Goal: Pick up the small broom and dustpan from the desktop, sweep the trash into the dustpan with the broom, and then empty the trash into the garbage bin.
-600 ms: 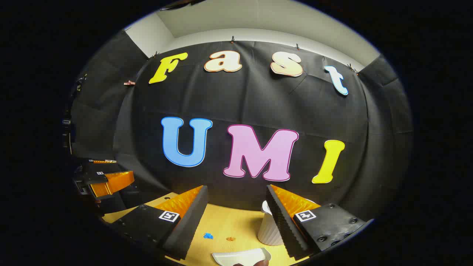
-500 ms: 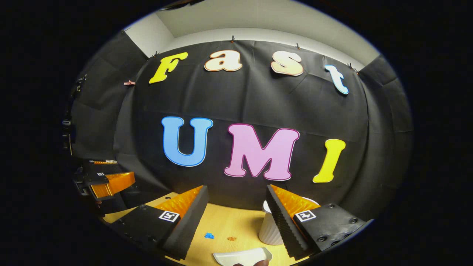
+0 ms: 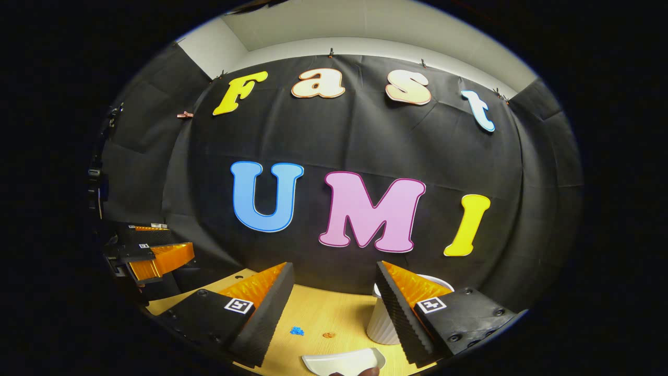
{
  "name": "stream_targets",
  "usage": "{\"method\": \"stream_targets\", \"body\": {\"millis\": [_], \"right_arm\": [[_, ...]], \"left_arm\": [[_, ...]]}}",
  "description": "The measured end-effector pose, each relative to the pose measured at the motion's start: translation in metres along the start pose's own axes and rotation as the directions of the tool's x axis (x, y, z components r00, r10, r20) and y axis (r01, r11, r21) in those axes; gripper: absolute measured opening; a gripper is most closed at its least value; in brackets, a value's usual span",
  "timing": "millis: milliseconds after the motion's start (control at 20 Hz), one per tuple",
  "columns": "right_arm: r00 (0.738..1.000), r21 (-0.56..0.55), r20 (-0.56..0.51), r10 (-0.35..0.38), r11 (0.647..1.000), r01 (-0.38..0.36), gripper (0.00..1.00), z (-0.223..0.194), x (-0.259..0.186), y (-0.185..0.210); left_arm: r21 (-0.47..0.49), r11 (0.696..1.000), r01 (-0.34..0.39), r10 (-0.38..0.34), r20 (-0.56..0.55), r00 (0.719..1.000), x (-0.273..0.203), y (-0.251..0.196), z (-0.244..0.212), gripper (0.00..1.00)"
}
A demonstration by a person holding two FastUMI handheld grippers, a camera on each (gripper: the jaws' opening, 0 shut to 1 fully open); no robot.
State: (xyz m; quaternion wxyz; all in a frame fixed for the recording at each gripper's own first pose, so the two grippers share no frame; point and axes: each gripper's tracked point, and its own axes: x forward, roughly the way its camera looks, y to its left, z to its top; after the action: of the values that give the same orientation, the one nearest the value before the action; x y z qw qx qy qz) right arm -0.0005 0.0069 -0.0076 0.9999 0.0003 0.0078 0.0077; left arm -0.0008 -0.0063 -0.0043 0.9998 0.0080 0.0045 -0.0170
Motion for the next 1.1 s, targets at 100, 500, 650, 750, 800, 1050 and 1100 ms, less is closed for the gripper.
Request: {"method": "stream_targets", "body": {"millis": [100, 500, 650, 750, 800, 1050, 1100], "right_arm": [[1.0, 0.001, -0.004, -0.002, 1.0, 0.002, 0.97, -0.001, 0.001, -0.002], [0.953, -0.01, -0.291, 0.081, 0.996, -0.088, 0.98, -0.082, -0.031, -0.026], [0.866, -0.024, -0.494, 0.078, 0.994, -0.103, 0.98, -0.149, -0.063, -0.045], [0.775, -0.007, -0.625, 0.094, 0.992, -0.126, 0.98, -0.198, -0.084, -0.049], [0.725, 0.016, -0.679, 0.113, 0.99, -0.14, 0.98, -0.219, -0.095, -0.049], [0.474, 0.065, -0.869, 0.143, 0.982, -0.177, 0.97, -0.326, -0.123, -0.056], [0.432, 0.065, -0.892, 0.136, 0.982, -0.175, 0.97, -0.348, -0.123, -0.062]], "left_arm": [[0.005, 1.0, 0.007, -0.007, 0.001, 1.0, 0.0, -0.002, 0.0, 0.96], [-0.01, 1.0, 0.012, -0.013, -0.043, 0.999, 0.0, -0.001, -0.021, 0.95], [-0.014, 1.0, 0.004, -0.005, -0.059, 0.998, 0.002, 0.0, -0.027, 0.96], [-0.015, 1.0, 0.002, -0.003, -0.066, 0.998, 0.003, 0.0, -0.03, 0.96], [-0.015, 1.0, 0.0, -0.001, -0.067, 0.998, 0.004, 0.0, -0.033, 0.95], [-0.003, 1.0, 0.003, -0.003, -0.075, 0.997, 0.006, -0.005, -0.035, 0.96], [0.0, 1.0, -0.001, 0.001, -0.076, 0.997, 0.005, -0.005, -0.037, 0.96]]}}
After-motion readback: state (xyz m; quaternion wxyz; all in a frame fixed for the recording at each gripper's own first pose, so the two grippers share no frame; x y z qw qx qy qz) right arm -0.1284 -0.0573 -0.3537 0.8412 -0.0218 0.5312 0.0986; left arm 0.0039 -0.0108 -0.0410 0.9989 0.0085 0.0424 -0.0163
